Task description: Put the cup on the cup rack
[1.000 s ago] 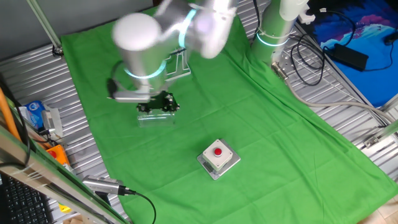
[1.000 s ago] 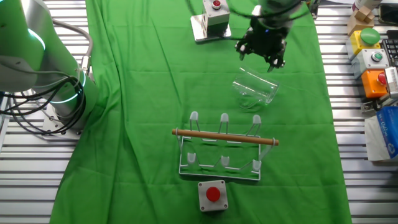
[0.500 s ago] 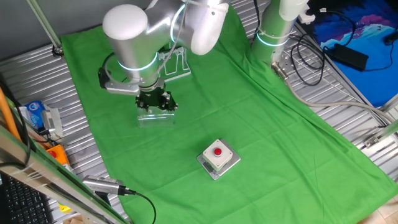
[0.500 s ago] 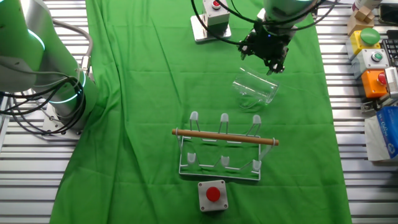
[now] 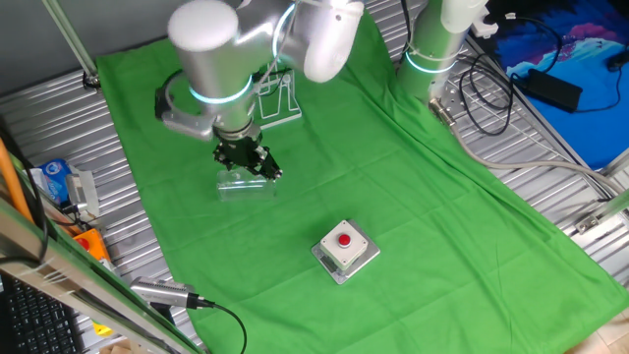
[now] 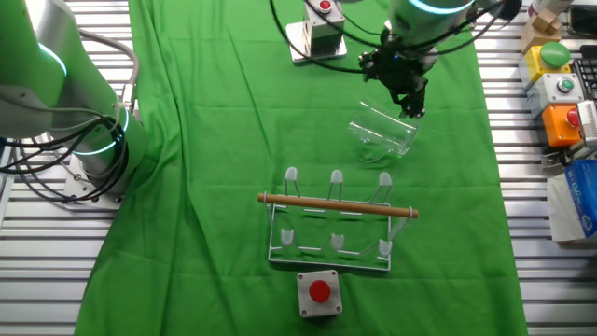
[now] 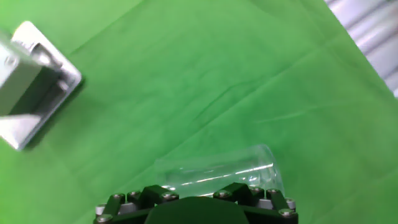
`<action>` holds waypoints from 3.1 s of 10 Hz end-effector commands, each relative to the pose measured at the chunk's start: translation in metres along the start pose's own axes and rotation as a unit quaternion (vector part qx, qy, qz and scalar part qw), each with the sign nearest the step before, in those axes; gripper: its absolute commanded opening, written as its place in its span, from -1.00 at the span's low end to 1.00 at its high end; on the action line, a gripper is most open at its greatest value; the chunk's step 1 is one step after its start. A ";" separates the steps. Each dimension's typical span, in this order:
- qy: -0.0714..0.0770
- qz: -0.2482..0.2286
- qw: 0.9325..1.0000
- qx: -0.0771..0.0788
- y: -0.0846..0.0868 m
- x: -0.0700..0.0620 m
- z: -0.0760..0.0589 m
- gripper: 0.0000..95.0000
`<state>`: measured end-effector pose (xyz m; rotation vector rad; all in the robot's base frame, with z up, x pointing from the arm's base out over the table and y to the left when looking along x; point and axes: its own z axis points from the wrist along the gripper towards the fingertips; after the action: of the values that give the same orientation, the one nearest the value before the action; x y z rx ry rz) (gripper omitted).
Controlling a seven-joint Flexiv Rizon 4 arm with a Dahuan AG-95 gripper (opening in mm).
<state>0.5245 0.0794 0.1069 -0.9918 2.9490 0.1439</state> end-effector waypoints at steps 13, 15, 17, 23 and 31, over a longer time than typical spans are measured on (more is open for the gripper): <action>-0.023 0.131 0.991 -0.015 -0.015 0.001 0.004 1.00; -0.023 0.123 0.992 -0.016 -0.030 0.002 0.007 1.00; -0.025 0.130 0.991 -0.019 -0.041 -0.008 0.011 1.00; -0.031 0.148 0.987 -0.050 -0.047 -0.005 0.033 1.00; -0.043 0.147 0.986 -0.071 -0.037 -0.002 0.045 1.00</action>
<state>0.5486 0.0565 0.0589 -0.5366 3.0199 0.3947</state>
